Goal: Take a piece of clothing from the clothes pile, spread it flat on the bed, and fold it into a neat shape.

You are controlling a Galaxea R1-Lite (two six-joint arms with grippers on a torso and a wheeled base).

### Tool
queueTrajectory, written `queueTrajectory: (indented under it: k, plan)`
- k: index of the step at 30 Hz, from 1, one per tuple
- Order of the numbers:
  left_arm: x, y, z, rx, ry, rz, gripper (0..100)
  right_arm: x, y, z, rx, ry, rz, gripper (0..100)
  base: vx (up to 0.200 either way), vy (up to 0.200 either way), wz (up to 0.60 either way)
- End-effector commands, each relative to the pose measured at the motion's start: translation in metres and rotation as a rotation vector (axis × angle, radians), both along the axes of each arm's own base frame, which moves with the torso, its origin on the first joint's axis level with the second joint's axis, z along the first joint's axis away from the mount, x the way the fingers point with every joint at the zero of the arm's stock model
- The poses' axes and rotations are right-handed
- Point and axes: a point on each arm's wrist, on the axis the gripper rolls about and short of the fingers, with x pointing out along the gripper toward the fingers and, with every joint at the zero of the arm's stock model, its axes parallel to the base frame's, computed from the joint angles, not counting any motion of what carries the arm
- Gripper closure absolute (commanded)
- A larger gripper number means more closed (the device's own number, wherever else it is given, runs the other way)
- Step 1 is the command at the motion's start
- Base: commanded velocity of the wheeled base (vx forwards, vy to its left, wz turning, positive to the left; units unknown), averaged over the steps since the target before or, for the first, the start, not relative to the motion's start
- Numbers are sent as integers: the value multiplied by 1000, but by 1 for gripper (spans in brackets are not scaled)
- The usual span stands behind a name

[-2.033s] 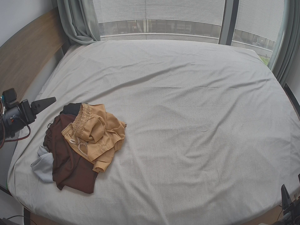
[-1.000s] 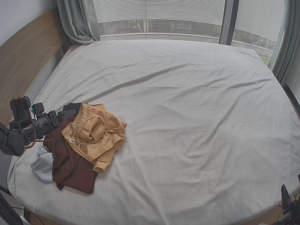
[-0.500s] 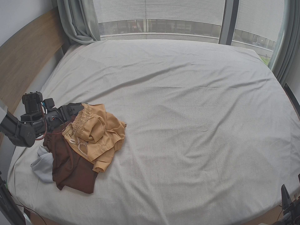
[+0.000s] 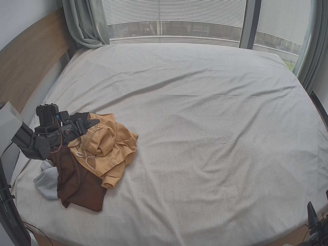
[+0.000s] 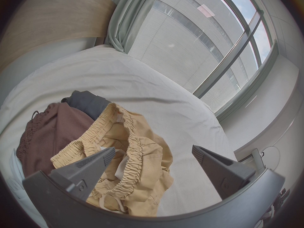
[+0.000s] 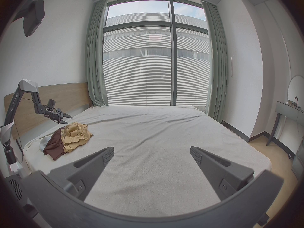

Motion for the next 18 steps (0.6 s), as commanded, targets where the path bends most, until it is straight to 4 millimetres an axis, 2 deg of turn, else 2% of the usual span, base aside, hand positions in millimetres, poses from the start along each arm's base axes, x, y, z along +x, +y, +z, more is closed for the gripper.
queueTrajectory:
  k: [1, 12, 18]
  plan:
    - [6, -3, -16, -2, 32, -9, 0, 0, 0, -5, 0, 1, 0, 0, 0, 0, 0]
    - [19, -26, -19, -51, 40, -47, 0, 0, 0, -5, 0, 1, 0, 0, 0, 0, 0]
    - [29, -28, -24, -55, 35, -25, 0, 0, 0, -5, 0, 1, 0, 0, 0, 0, 0]
